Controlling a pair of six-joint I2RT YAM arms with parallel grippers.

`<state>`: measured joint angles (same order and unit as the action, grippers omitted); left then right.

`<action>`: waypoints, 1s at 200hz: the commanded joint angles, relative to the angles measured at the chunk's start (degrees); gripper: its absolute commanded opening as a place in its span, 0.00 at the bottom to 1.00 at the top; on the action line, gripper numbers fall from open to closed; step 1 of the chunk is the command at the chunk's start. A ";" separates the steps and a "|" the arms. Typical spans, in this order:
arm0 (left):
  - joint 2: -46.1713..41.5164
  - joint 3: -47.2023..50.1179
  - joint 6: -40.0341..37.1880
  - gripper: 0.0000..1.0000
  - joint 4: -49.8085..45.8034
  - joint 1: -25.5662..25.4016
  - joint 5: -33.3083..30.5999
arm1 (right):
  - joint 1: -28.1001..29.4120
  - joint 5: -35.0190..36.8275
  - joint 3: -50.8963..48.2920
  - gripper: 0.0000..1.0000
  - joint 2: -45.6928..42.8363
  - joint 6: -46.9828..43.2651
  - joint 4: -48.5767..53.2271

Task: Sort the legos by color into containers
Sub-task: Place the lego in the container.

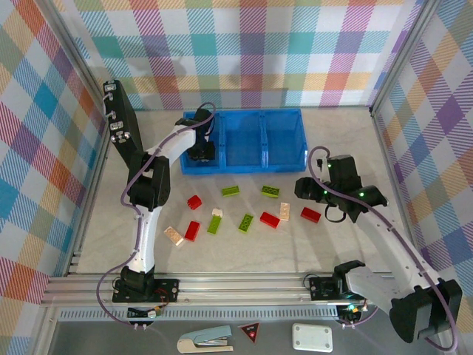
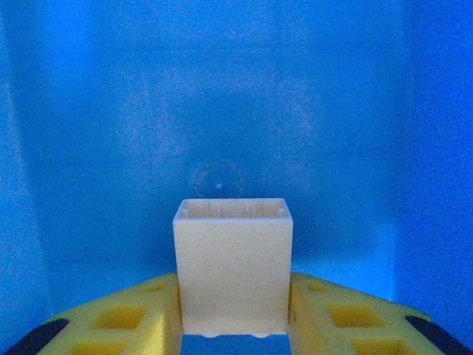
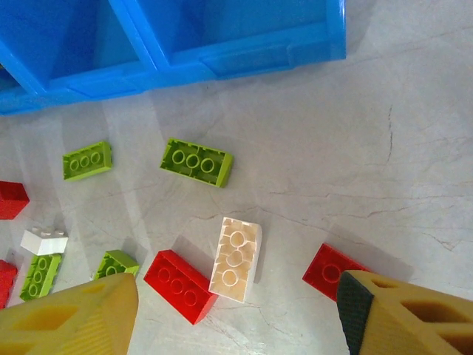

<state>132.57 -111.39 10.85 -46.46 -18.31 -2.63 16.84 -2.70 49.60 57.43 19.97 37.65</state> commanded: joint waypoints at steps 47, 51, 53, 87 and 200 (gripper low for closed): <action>-7.61 0.73 -0.66 0.41 -2.92 -0.42 0.45 | -0.28 -0.70 0.79 0.74 4.28 -1.26 1.33; -8.14 0.87 -0.74 0.41 -2.98 -0.42 0.40 | -0.26 -0.40 0.83 0.74 4.46 -1.04 1.52; -8.37 0.95 -0.81 0.41 -2.97 -0.42 0.36 | -0.24 -0.25 0.84 0.74 4.58 -1.02 1.52; -13.65 3.55 -1.18 0.41 -3.20 -0.42 0.08 | -0.22 2.20 0.71 0.74 5.88 0.59 2.23; -35.28 21.01 -6.26 0.42 -5.57 0.86 -1.17 | -0.25 11.65 -1.05 0.96 12.32 17.55 5.58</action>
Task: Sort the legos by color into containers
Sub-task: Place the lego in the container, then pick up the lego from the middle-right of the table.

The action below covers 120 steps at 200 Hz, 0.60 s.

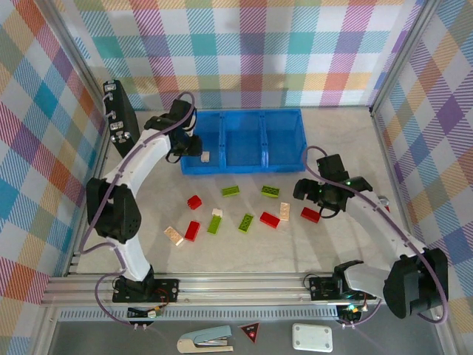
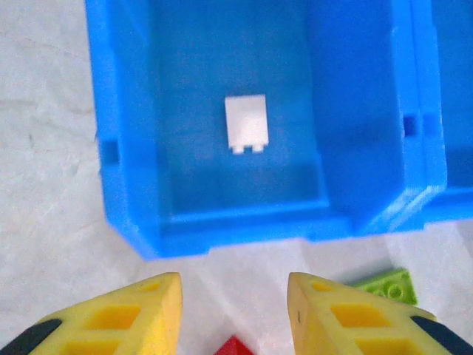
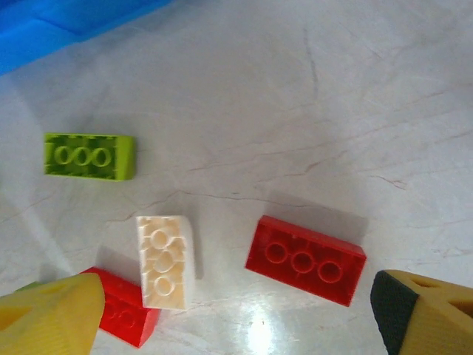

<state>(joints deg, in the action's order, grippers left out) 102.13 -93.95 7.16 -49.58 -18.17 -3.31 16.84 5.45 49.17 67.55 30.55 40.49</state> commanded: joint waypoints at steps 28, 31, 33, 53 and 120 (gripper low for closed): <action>-9.45 8.53 -4.44 0.43 -2.97 2.19 -0.22 | -0.24 5.04 -1.00 0.99 5.23 12.16 3.37; -9.85 8.97 -4.64 0.43 -2.97 2.40 -0.07 | -0.26 5.30 -1.00 0.99 5.61 12.71 3.51; -10.13 9.36 -4.77 0.43 -2.98 2.61 -0.11 | -0.26 5.36 -0.98 0.99 5.89 13.03 3.60; -12.63 12.38 -6.40 0.43 -2.56 4.22 -0.23 | -0.29 5.52 -0.72 1.00 8.82 15.11 3.69; -17.40 20.69 -10.72 0.44 3.00 7.01 -1.95 | -0.23 3.45 -1.52 0.99 16.21 18.78 1.70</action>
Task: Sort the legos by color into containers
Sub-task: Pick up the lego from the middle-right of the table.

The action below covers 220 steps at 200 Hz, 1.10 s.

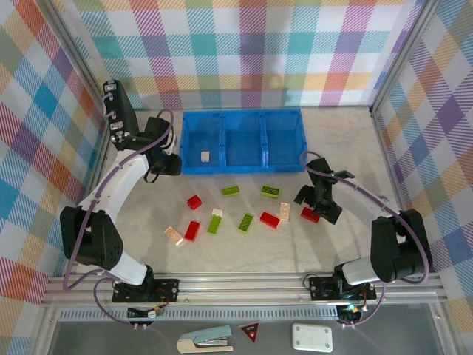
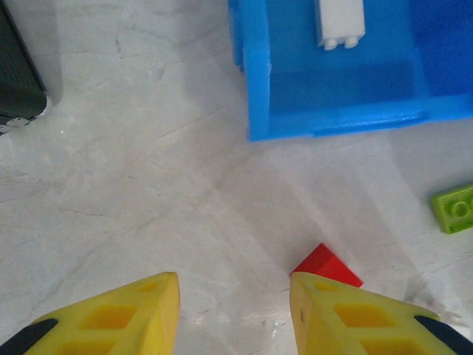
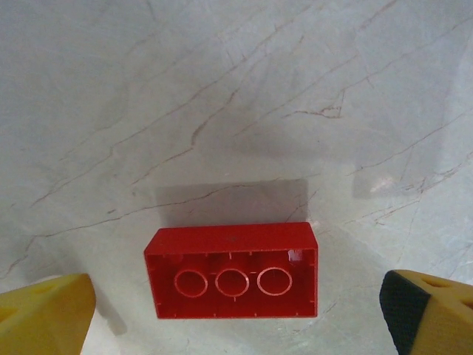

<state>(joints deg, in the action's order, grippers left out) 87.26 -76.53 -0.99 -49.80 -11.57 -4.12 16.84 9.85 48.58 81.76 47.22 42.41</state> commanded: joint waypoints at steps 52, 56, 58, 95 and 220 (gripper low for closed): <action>-2.61 6.27 -3.25 0.43 6.74 0.83 -0.72 | -0.23 -1.89 -1.33 0.96 6.71 0.99 -2.25; -2.62 6.44 -3.28 0.43 6.92 0.98 -0.56 | -0.23 -1.96 -1.37 0.96 7.02 0.94 -2.41; -2.67 6.47 -3.30 0.43 6.91 1.01 -0.50 | -0.23 -1.99 -1.33 0.96 7.08 0.94 -2.44; -2.51 7.10 -3.19 0.42 7.87 1.73 0.51 | -0.25 -1.99 -1.81 0.89 7.85 0.29 -2.51; -1.57 7.19 -2.96 0.41 9.19 2.43 1.37 | -0.23 -0.82 -0.59 0.64 4.30 -3.89 0.26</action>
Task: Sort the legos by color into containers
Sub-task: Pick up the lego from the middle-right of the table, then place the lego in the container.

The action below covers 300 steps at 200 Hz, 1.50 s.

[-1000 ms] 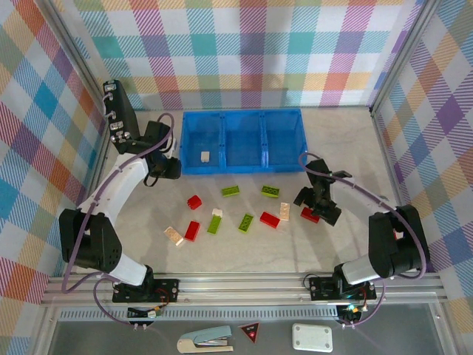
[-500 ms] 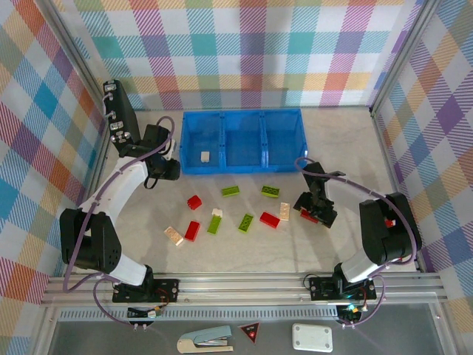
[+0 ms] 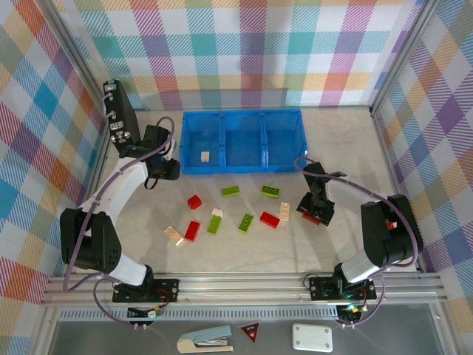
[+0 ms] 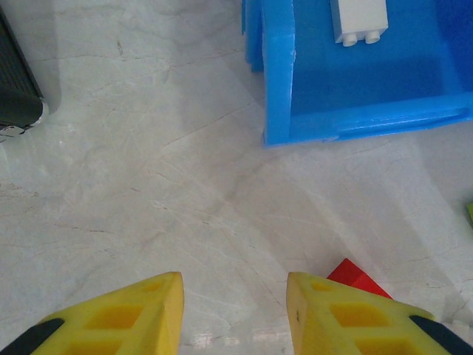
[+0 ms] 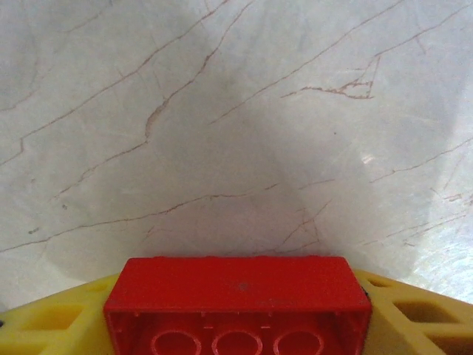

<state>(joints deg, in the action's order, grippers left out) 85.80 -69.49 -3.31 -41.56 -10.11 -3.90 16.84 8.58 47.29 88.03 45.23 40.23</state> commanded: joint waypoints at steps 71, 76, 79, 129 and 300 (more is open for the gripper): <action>-0.26 0.01 -0.63 0.41 1.42 1.58 1.93 | -0.16 0.75 5.80 0.63 -4.85 -13.28 4.62; -0.28 -0.03 -0.64 0.41 1.45 1.58 2.04 | -0.15 0.31 6.31 0.63 -4.95 -14.26 4.54; -0.28 -0.10 -0.56 0.41 1.41 1.58 2.10 | -0.14 0.12 6.75 0.63 -5.05 -14.96 4.59; -0.54 -0.29 -0.50 0.41 1.31 1.67 2.95 | -0.12 -3.84 15.61 0.63 -2.74 -23.97 5.33; -2.50 0.14 -0.62 0.41 1.04 1.67 2.81 | 0.64 -8.43 49.58 0.62 23.26 -33.78 8.32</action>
<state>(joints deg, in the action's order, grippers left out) 85.62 -69.49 -3.29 -40.32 -9.10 -0.97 16.95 1.23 92.71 108.51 13.26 46.19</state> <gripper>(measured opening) 0.408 0.644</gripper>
